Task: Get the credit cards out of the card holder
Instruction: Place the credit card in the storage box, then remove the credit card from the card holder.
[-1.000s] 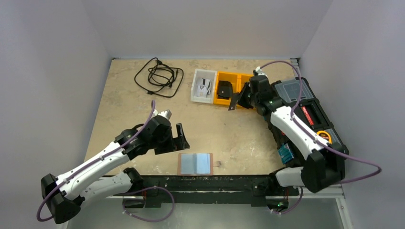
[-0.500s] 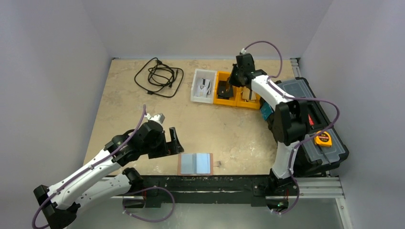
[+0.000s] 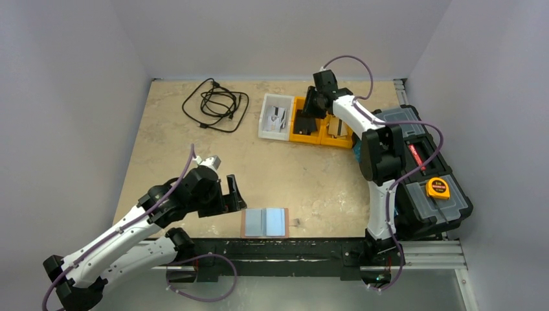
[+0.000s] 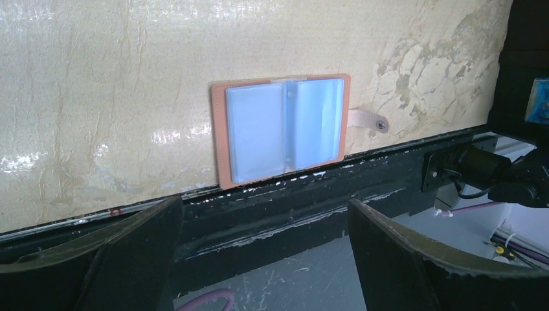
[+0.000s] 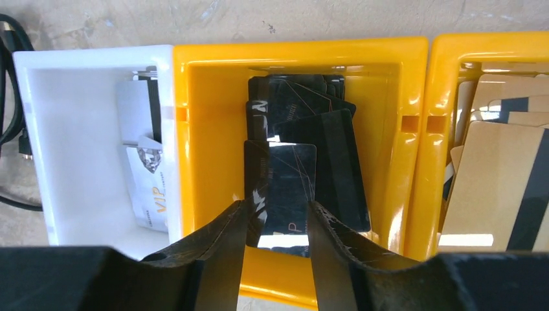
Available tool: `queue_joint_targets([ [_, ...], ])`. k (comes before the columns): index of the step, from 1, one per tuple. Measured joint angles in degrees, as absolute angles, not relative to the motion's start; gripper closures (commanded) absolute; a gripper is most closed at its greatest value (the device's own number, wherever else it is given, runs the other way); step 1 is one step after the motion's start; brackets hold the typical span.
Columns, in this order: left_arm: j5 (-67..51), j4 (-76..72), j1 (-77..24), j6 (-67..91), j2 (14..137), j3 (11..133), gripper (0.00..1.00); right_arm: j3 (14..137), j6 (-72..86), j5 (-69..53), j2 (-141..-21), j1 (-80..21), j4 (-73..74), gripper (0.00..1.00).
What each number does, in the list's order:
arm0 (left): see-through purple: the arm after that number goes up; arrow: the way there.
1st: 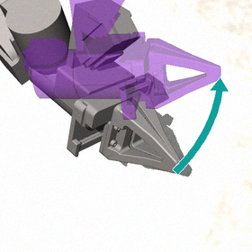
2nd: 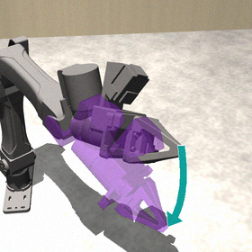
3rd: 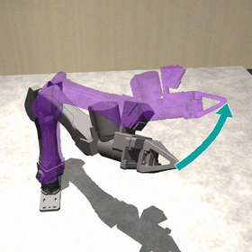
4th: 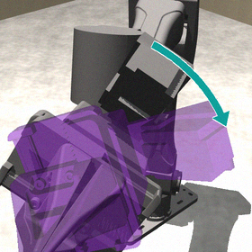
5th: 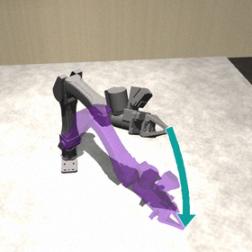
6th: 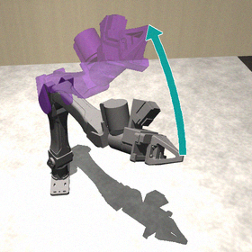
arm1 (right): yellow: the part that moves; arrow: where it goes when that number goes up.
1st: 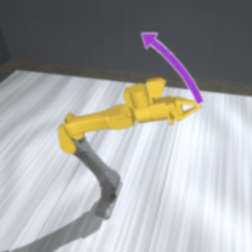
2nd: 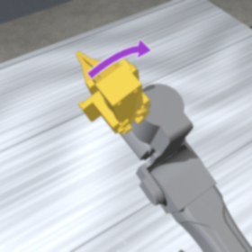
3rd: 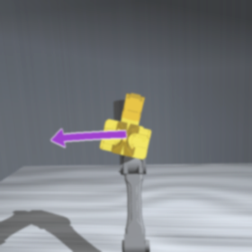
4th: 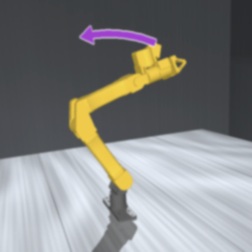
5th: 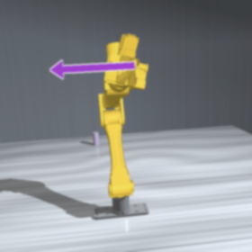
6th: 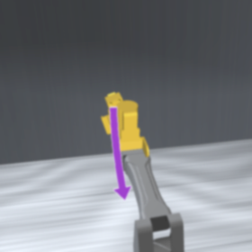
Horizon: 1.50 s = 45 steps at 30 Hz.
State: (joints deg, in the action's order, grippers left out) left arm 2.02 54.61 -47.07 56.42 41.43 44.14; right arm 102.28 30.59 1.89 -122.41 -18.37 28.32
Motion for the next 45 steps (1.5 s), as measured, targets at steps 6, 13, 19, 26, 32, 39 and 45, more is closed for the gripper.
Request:
queue_joint_targets([
  [6,2.24,54.54,-47.07,56.42,42.76,44.14,0.02,100.62,30.44,2.2,-117.51,-18.39,30.33,0.56],
  [13,3.57,54.43,-47.07,56.47,44.01,44.14,0.02,81.84,30.87,2.02,-96.31,-22.17,28.14,0.55],
  [19,4.95,54.5,-46.09,56.45,45.95,44.12,0.02,67.83,33.15,1.91,-82.83,-31.11,24.71,0.55],
  [26,6.04,54.54,-42.13,56.21,48.31,44.07,0.01,54.89,40.36,2.57,-73.21,-44.12,22.92,0.55],
  [32,4.16,53.91,-36.95,54.74,49.36,42.13,0.01,52.03,46.5,6.31,-71.94,-56.45,22.26,0.54],
  [39,-1.02,52.18,-31.4,53.12,49.32,39.18,0.01,54.59,52.45,13.28,-81.34,-71.0,22.81,0.53],
  [45,-2.76,51.94,-30.04,52.29,48.34,38.61,0.01,61.47,54.19,17.06,-92.99,-77.23,24.93,0.52],
])
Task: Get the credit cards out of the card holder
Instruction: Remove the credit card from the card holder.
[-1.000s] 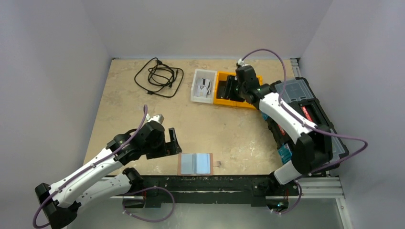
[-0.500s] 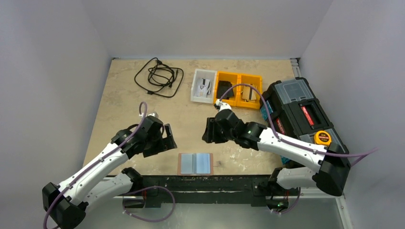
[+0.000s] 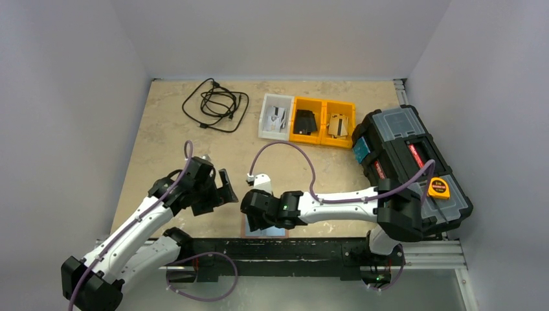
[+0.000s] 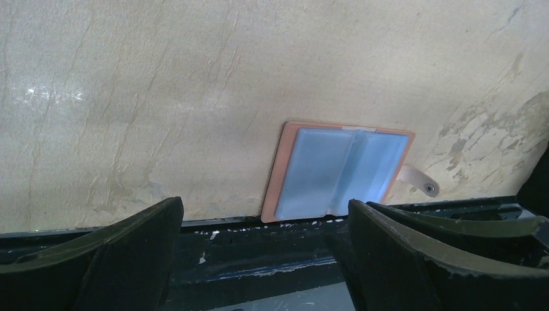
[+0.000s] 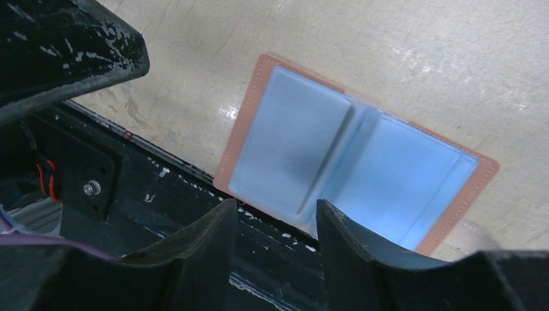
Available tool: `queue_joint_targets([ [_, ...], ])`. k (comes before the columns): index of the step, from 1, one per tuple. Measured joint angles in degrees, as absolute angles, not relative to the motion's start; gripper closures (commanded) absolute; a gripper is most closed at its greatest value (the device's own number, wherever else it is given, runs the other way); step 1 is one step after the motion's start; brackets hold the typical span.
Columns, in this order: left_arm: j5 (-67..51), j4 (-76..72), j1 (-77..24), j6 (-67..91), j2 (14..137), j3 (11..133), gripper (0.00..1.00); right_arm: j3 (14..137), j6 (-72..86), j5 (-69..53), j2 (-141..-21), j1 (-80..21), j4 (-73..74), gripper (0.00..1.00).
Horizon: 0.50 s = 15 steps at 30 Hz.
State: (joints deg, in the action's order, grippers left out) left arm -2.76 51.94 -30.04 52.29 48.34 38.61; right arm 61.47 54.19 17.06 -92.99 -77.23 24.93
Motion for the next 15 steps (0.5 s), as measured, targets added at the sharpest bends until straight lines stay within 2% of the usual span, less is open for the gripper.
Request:
queue_joint_targets([
  [15,-3.95,51.88,-29.28,51.4,47.22,37.8,0.01,65.69,55.07,18.33,-102.5,-78.74,26.06,0.45],
])
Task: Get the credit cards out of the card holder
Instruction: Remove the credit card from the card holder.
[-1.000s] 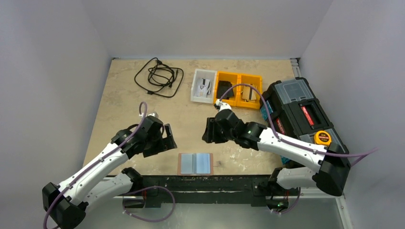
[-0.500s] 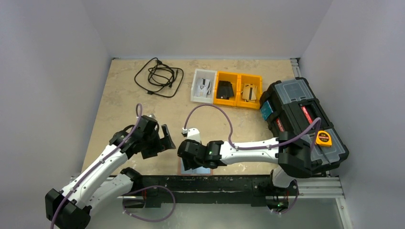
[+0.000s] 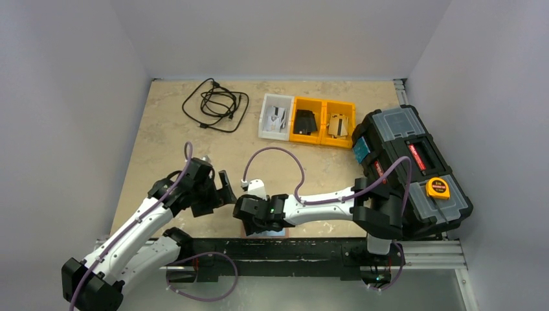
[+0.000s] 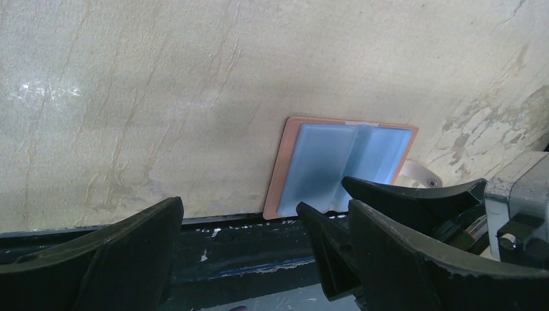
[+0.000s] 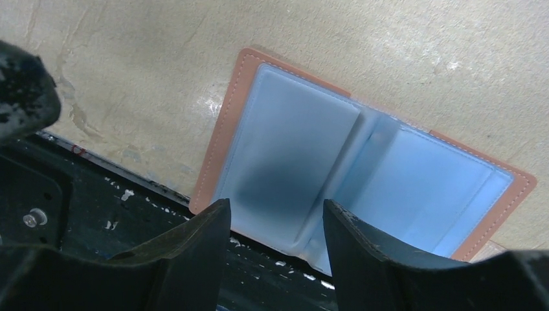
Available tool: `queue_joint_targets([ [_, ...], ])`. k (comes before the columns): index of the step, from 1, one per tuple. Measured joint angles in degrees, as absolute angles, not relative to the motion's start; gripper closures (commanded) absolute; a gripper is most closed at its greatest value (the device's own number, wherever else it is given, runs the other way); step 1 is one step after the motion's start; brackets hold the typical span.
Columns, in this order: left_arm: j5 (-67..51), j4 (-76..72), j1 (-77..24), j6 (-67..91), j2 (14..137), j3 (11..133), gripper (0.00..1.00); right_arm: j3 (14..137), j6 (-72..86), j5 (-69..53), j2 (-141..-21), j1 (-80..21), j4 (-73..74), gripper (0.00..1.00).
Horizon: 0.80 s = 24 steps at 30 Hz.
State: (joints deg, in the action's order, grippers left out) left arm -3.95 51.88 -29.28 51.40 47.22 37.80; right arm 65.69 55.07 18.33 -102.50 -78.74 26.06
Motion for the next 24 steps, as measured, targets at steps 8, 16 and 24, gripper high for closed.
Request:
queue_joint_targets([
  [8,-5.02,51.05,-29.26,51.4,47.57,37.19,0.01,63.4,55.4,15.44,-103.0,-78.37,22.61,0.52],
  [16,-7.14,49.47,-29.26,51.42,47.9,34.89,0.05,54.94,55.48,10.63,-98.41,-74.59,14.41,0.75],
  [24,-9.67,46.09,-30.3,51.75,49.65,33.85,0.16,49.84,54.96,5.17,-96.4,-70.81,8.12,0.82],
])
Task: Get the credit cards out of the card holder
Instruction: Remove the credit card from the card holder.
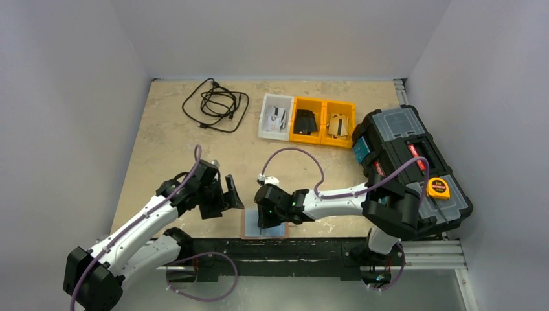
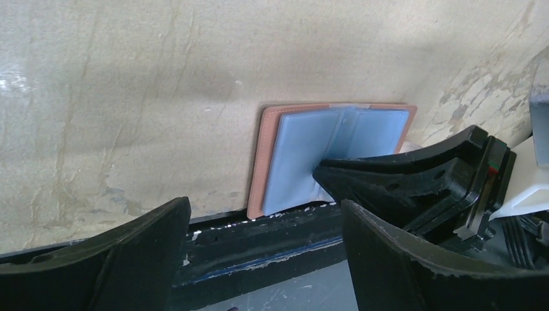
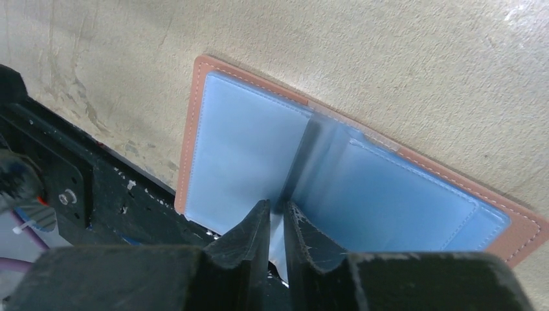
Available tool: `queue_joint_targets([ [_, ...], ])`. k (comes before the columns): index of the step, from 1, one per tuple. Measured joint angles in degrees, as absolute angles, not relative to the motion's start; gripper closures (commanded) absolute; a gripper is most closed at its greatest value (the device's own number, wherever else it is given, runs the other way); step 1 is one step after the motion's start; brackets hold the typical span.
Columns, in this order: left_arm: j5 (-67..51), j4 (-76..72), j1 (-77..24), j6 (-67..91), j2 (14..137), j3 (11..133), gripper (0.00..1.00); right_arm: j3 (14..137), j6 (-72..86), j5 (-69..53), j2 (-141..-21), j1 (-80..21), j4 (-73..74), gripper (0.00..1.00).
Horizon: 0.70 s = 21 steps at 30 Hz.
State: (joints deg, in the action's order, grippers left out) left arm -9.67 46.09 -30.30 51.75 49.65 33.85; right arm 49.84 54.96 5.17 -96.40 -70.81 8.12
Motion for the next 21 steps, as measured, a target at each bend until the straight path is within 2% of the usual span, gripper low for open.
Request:
queue_joint_targets([
  [4,-9.72,45.04,-32.62,52.18,51.11,33.85,0.17,49.93,54.78,4.34,-96.44,-70.32,7.7,0.6],
  [7,-8.32,45.34,-33.04,53.21,50.98,33.85,0.17,52.64,54.28,6.85,-97.54,-71.0,9.1,0.51],
  [15,-2.61,49.6,-28.56,54.98,47.64,34.0,0.17,62.94,52.45,18.02,-103.68,-75.0,19.99,0.51],
  [21,-1.1,51.72,-23.42,55.51,46.09,34.57,0.17,65.45,51.46,21.32,-105.75,-75.48,21.76,0.61],
])
